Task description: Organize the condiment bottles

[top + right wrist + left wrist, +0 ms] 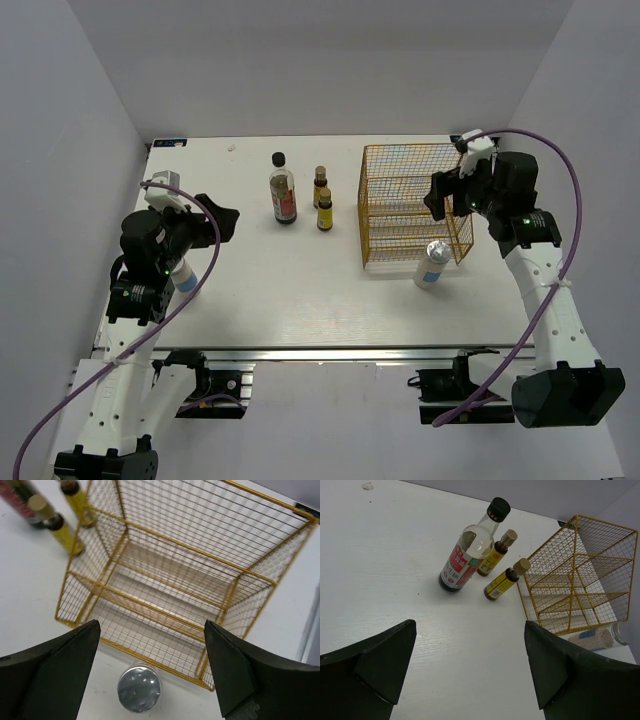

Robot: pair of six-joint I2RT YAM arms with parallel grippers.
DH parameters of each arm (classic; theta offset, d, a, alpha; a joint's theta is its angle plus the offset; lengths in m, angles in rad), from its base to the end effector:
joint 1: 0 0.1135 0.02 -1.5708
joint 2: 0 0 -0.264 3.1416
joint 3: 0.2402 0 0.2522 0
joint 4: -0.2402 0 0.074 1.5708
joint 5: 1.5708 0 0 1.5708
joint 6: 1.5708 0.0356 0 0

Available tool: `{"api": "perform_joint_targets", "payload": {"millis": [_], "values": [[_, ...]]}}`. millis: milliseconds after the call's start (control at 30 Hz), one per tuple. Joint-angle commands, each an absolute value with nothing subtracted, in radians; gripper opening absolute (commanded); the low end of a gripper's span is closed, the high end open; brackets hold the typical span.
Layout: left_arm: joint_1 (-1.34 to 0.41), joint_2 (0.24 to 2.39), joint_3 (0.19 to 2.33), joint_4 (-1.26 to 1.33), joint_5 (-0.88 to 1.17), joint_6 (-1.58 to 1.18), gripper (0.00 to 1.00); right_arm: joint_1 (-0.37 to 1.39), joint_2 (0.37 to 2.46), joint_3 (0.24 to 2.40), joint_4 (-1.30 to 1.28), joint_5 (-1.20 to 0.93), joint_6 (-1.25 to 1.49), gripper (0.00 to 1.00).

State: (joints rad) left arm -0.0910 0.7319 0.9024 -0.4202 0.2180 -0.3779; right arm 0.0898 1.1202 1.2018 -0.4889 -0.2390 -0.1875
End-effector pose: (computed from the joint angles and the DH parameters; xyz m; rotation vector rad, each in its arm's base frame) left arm 0.1589 -0.0222 0.3637 -0.1082 1.8435 -0.5280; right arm 0.2422 0.0303 0.3879 -0.4250 1.9235 0.1724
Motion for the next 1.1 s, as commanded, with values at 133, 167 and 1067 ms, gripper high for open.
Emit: {"api": "perform_joint_targets", "payload": {"millis": [133,167,1067], "values": [[-0.087,0.719,0.888,-0.436,0.262,-0.380,0.98,0.139,1.143,1.247,-0.601,-0.753,-0.571,0.89],[-0.087,0.719,0.890,-0.439,0.264,-0.382,0.93,0.168,1.155,1.250,-0.595,-0.741,-0.571,0.89],[-0.087,0.658,0.885,-0.581,0.213,-0.442,0.87,0.761,1.984,1.937,-0.158,-0.034,-0.021,0.89]]}}
